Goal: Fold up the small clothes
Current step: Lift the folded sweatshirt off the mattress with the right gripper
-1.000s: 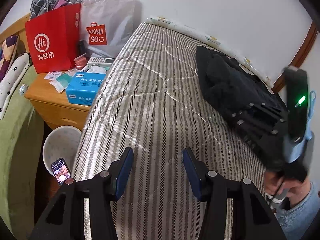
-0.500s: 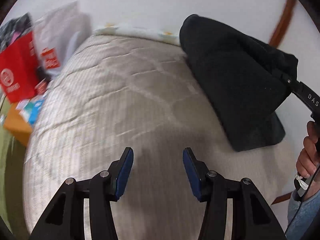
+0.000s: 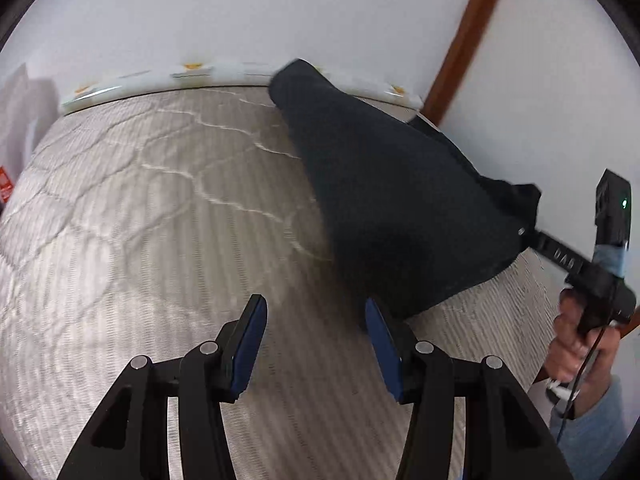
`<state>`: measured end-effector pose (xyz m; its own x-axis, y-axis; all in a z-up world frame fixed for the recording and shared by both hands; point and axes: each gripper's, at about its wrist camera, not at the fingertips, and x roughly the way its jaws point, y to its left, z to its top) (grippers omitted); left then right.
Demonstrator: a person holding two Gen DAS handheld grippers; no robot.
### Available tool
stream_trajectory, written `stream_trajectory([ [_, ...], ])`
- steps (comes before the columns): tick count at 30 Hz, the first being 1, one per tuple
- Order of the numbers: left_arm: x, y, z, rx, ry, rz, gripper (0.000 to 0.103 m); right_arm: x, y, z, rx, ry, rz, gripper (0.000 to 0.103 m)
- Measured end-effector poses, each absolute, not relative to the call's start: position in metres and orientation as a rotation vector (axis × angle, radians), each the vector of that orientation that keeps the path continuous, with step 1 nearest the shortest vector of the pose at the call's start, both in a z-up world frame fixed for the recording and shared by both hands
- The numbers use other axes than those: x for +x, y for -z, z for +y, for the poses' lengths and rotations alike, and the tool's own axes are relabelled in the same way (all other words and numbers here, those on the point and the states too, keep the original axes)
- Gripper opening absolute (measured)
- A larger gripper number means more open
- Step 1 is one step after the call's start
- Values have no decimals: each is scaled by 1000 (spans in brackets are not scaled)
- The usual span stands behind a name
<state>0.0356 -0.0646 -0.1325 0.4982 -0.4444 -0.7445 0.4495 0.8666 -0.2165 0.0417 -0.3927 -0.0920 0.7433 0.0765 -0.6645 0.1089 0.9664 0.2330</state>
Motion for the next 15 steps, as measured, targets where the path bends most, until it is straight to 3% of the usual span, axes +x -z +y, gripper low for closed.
stream_trajectory([
  [2,34,133,-72,11,552,902,49,38,100,-396,264,4,740,15],
  [9,27,127,-77,10,602,887,49,36,98,-406,287,-21,735,48],
  [15,19,134,-98,106,651,860,54,53,108,-412,366,-38,755,52],
])
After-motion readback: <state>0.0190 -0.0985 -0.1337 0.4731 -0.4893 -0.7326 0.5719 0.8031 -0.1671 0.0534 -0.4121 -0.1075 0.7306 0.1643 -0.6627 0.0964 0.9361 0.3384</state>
